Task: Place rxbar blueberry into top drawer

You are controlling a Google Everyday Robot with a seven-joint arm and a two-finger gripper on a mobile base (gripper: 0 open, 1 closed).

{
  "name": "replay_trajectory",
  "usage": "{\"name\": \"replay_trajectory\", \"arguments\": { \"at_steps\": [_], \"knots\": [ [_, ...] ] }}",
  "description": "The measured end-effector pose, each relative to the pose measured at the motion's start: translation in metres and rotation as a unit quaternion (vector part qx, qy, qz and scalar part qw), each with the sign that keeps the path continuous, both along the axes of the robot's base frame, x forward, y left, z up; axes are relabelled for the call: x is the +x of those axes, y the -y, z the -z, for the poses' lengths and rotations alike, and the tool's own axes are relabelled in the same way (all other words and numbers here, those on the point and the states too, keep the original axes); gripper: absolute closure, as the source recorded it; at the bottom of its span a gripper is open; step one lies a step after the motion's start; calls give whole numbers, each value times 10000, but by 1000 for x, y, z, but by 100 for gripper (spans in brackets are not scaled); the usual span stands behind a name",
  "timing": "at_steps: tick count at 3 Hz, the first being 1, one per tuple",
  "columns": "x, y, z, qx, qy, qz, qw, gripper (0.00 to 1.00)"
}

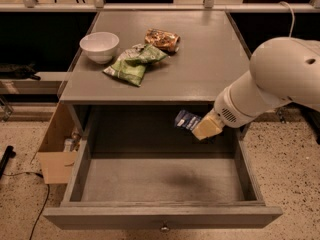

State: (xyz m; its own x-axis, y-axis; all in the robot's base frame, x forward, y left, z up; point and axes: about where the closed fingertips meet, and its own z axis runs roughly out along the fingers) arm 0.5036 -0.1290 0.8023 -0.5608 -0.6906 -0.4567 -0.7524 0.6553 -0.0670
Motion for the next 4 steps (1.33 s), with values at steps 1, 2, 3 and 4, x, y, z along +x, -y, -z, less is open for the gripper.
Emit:
{"name": "replay_trajectory", "arguments": {
  "at_steps": [1,2,3,4],
  "knots": [
    [0,0,0,0,0,0,10000,100],
    [-19,2,51,251,-489,195,9983,100],
    [-46,-1,107,404,-1021,317,9934,100],
    [-58,-22,151,484,-1410,265,9885,100]
  ]
}}
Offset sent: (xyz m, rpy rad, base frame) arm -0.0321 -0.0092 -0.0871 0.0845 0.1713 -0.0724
